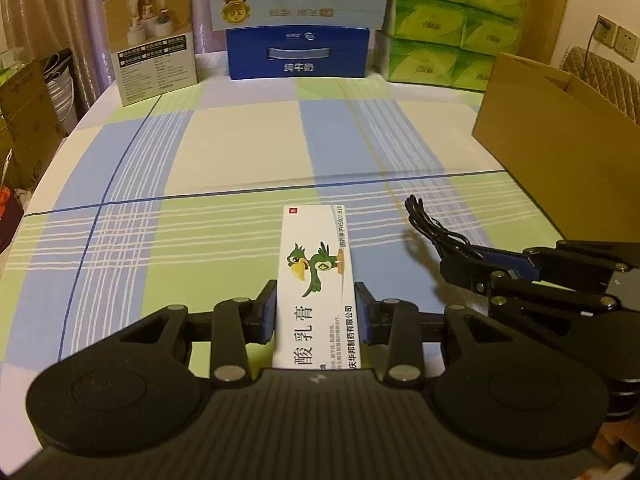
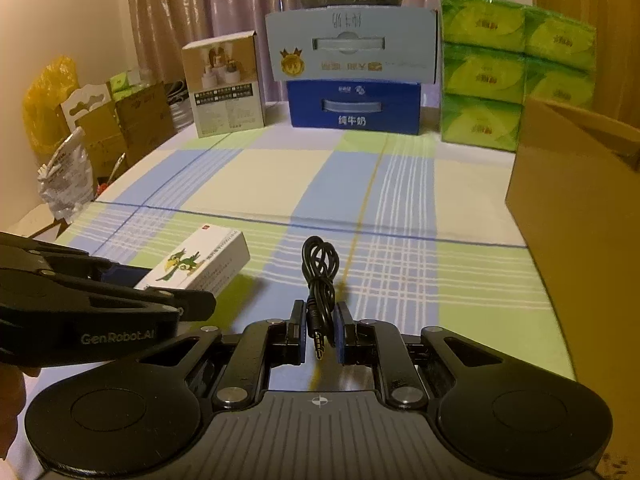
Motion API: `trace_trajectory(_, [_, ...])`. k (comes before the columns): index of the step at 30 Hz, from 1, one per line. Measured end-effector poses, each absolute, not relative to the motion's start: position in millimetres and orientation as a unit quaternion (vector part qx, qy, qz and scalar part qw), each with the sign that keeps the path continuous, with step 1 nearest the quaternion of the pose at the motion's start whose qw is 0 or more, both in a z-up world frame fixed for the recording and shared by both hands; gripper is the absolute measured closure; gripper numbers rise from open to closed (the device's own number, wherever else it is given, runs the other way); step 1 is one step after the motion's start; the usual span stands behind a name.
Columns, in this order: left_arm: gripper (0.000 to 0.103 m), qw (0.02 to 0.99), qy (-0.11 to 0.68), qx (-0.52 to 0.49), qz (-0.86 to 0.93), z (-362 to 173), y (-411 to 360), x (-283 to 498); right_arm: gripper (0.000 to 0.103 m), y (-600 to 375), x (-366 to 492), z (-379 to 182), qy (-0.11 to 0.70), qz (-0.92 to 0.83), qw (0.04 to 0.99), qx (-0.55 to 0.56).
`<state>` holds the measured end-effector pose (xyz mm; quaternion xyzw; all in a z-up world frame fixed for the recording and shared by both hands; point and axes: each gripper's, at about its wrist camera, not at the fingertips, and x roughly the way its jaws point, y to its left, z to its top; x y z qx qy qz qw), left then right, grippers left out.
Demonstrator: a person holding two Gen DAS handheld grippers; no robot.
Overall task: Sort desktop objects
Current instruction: 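Carry the ointment box and black cable over the cardboard box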
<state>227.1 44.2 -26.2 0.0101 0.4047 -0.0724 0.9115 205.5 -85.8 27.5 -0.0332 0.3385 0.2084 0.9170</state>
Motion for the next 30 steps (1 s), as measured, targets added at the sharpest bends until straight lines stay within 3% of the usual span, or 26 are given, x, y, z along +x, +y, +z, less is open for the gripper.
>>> trace_trajectory(15, [0.070,0.910,0.408,-0.041,-0.059,12.7,34.4,176.8,0.093,-127.5,160.9,66.7,0.333,0.176,0.926,-0.006])
trace_trajectory(30, [0.070,0.917,0.391,-0.028,-0.067,58.4,-2.6,138.3,0.093,-164.7,117.2,113.0,0.317,0.158,0.935,0.034])
